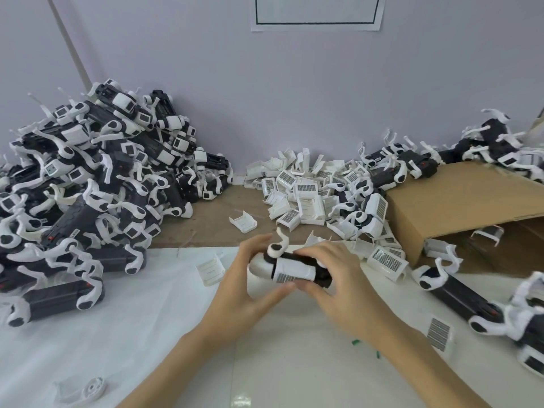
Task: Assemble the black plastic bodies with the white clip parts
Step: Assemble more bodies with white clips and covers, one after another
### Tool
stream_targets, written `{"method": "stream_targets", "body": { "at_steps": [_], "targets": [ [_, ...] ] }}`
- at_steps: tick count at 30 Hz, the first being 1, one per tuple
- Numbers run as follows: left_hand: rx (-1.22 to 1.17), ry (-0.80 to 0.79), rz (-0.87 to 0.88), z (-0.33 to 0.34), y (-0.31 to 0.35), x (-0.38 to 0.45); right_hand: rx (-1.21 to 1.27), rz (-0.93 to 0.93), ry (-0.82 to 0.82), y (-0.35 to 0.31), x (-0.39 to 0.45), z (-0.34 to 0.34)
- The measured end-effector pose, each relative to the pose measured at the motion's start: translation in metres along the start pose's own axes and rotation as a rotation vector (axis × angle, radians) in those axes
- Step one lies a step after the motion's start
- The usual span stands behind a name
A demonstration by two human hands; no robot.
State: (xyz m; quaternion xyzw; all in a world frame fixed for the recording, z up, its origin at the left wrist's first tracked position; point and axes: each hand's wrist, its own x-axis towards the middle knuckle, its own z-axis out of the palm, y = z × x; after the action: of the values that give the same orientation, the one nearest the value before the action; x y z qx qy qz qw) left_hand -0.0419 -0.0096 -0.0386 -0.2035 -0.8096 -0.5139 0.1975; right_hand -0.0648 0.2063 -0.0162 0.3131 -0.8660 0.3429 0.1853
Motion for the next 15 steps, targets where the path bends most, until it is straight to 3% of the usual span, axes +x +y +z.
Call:
{"method": "stream_targets", "body": {
  "at_steps": [5, 15],
  "targets": [
    [-0.023, -0.040, -0.086, -0.001, -0.002, 0.001, -0.020, -0.047, -0.049, 0.003, -0.004, 0.007],
    [0.077, -0.050, -0.047, 0.001, 0.000, -0.001, 0.023, 0.004, -0.085, 0.011, -0.005, 0.011]
  ]
}}
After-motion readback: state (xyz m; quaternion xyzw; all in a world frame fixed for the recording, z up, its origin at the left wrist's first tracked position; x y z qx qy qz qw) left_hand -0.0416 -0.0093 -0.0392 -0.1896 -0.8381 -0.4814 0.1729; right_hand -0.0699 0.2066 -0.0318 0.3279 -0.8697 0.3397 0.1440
